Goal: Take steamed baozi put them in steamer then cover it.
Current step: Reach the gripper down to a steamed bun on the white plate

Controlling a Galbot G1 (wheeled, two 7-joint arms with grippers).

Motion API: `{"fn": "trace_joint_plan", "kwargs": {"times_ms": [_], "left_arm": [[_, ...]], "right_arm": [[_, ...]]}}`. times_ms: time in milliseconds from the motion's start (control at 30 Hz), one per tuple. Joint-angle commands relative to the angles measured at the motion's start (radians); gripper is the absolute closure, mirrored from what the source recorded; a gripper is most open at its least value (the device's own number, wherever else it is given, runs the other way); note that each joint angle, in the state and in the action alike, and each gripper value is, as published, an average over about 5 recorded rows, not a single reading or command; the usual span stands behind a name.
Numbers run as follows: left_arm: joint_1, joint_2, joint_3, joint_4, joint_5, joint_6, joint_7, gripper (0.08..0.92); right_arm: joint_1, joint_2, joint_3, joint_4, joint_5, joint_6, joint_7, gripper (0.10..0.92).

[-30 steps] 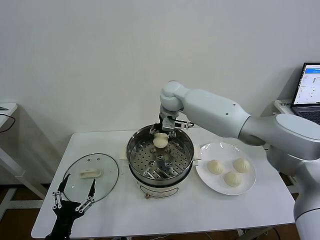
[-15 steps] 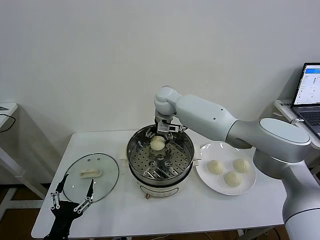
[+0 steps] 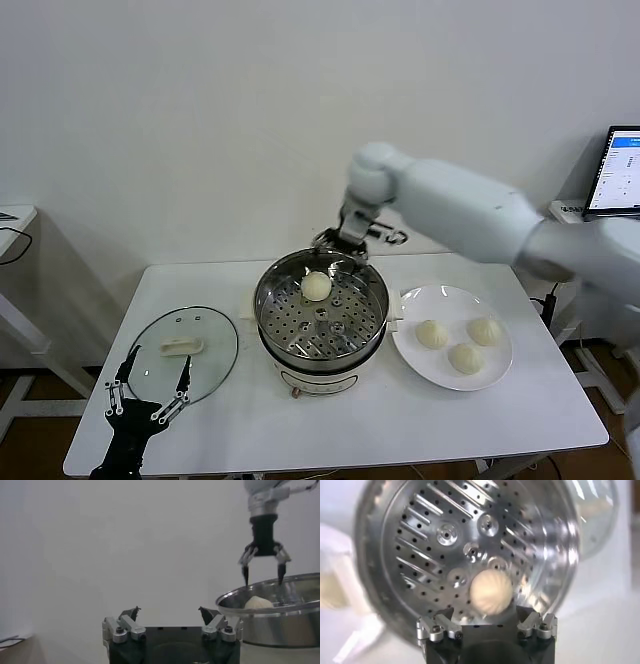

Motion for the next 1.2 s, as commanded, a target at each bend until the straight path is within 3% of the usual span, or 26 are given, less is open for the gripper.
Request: {"fn": "trace_joint_plan", "kwargs": {"times_ms": [33,367,1200], "left_arm": [[-0.007,0.006,0.009,0.005,0.002,0.002,-0.001,0.177],[-0.003,0.003,0.013,0.008,0.010,-0.002,-0.003,0.177],[0.007,-0.003,-0.001,0.021,0.018,-0.013,-0.003,0.177]], "right_arm": [[0.053,-0.319,-0.106,0.021,0.307,-0.360,-0.011,0.203],[-0.138,-0.375,-0.171,0.006,0.246,-0.421,0.061,0.203],[-0.337,-0.244,-0.059,-0.090,0.184,-0.416,0.187,0.203]]}}
